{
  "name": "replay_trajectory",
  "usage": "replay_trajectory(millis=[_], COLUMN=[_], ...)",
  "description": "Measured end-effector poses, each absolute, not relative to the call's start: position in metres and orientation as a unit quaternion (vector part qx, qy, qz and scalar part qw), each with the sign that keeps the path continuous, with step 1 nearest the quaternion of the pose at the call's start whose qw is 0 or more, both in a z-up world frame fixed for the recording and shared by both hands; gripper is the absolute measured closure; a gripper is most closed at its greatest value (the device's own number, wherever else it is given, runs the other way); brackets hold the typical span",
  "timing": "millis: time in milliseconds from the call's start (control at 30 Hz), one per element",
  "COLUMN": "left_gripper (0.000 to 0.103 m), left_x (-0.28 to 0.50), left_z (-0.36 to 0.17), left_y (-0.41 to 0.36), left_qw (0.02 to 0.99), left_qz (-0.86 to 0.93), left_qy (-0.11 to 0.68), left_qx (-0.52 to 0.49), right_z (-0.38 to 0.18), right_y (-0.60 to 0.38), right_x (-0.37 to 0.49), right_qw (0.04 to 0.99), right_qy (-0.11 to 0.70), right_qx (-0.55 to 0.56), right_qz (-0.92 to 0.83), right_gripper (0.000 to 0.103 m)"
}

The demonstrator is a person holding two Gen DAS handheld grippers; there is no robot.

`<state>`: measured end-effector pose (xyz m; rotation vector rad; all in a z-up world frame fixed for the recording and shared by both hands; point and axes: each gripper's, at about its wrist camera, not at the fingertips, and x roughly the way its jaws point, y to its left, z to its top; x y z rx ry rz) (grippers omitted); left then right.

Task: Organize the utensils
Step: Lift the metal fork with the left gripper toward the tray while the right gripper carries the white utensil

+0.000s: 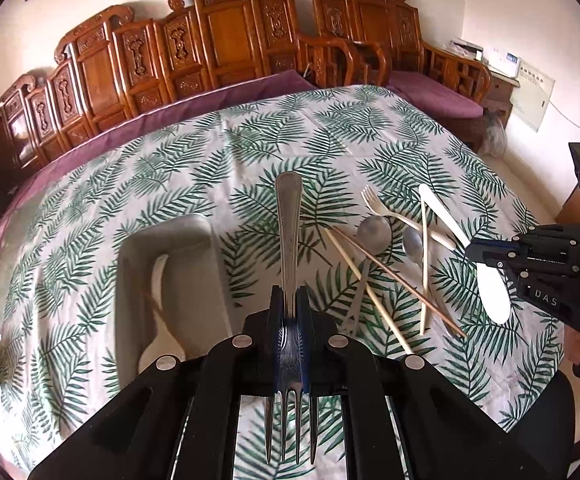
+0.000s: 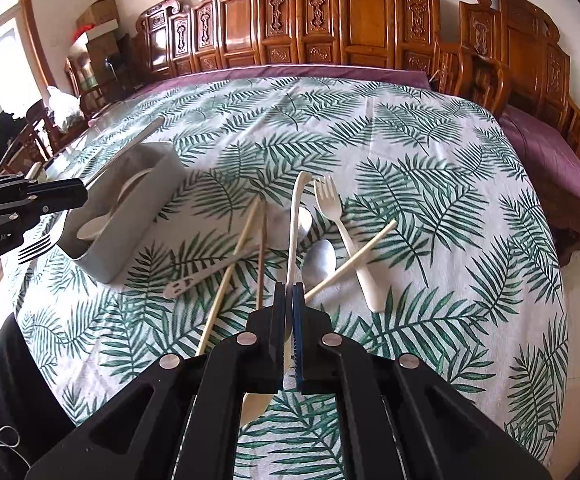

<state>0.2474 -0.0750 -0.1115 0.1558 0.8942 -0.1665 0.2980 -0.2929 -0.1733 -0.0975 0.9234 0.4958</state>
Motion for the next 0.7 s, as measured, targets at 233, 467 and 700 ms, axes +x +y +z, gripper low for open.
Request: replay_trajectory(millis=[233, 467, 700], left_gripper=[0.097, 0.097, 0.097], left_x=[0.243, 0.241, 0.249], left_z=[-0.106, -0.106, -0.113], left_y=[-0.047, -0.014, 0.021], left_qw=[0.901, 0.906, 0.904], left_qz=[-0.072, -0.064, -0.05], left_qy=[0.422, 0.417, 0.424], left_qx=[0.062, 0.041, 0.03], right_z=[-0.166, -0.161, -0.154], right_y=[-0.278, -0.262, -0.233], right_x=[0.292, 0.286, 0.281], right_qw=[0.866, 0.868, 0.867], right_qy=[0.433, 0.426, 0.419], right_qx=[-0.054, -0.063, -0.065], right_qz=[0.243, 0.248, 0.262], right_gripper=[0.099, 0.099, 0.099])
